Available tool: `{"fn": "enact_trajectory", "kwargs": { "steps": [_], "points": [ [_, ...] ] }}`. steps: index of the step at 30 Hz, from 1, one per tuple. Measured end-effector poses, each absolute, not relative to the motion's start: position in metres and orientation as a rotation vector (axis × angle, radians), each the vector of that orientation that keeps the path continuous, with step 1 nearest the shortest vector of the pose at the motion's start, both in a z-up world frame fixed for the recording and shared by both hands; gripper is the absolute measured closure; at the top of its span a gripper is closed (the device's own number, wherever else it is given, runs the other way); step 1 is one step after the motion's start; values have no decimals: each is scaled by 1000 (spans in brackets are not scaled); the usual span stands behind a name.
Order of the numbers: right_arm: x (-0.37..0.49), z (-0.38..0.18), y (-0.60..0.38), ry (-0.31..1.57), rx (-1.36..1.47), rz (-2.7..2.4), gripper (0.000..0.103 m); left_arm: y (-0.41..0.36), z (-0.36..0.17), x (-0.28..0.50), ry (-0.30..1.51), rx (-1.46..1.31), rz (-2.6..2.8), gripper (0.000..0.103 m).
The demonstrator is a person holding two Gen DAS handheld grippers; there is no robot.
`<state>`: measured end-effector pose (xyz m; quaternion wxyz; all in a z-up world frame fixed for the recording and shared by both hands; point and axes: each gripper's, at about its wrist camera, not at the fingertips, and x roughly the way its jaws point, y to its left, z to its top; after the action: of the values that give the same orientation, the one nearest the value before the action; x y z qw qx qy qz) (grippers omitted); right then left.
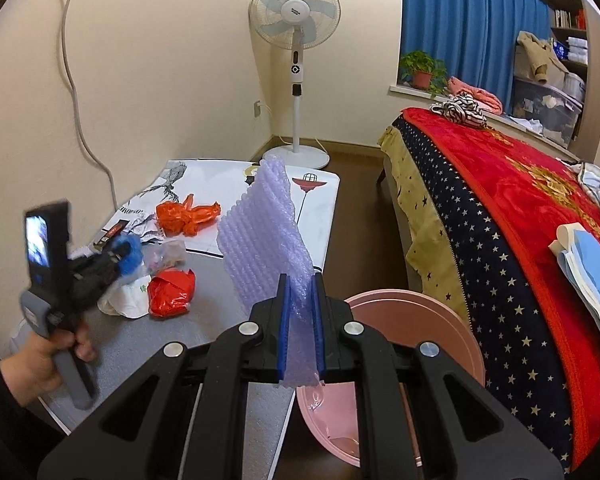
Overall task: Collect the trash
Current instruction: 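Lift the purple foam sleeve with the right gripper while the left gripper grasps the blue plastic bag, then carry both items over the pink wastebasket and open both grippers to drop them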
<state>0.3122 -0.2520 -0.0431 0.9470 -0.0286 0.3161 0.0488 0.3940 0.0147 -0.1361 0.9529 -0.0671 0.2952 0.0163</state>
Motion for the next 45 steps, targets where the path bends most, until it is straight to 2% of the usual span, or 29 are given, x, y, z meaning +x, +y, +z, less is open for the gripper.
{"fn": "enact_trajectory", "kwargs": {
  "steps": [7,12,18,25,34,40,45],
  "points": [
    [299,-19,-258,585,0,118,92,15,-40,343,488,-159,-96,102],
    [267,13,-249,564,17,120,92,-7,16,265,428,-69,-203,102],
    [202,23,-229,620,6,182,92,-17,30,182,449,-52,-288,102],
    [126,8,-229,662,28,216,92,-27,11,131,527,-16,-354,102],
    [123,9,-289,649,71,73,92,-84,16,162,568,-23,-529,102],
    [174,13,-347,647,62,-69,92,-152,17,212,560,17,-600,102],
    [239,-10,-379,711,30,-138,92,-210,-13,276,616,43,-626,102]
  ]
}}
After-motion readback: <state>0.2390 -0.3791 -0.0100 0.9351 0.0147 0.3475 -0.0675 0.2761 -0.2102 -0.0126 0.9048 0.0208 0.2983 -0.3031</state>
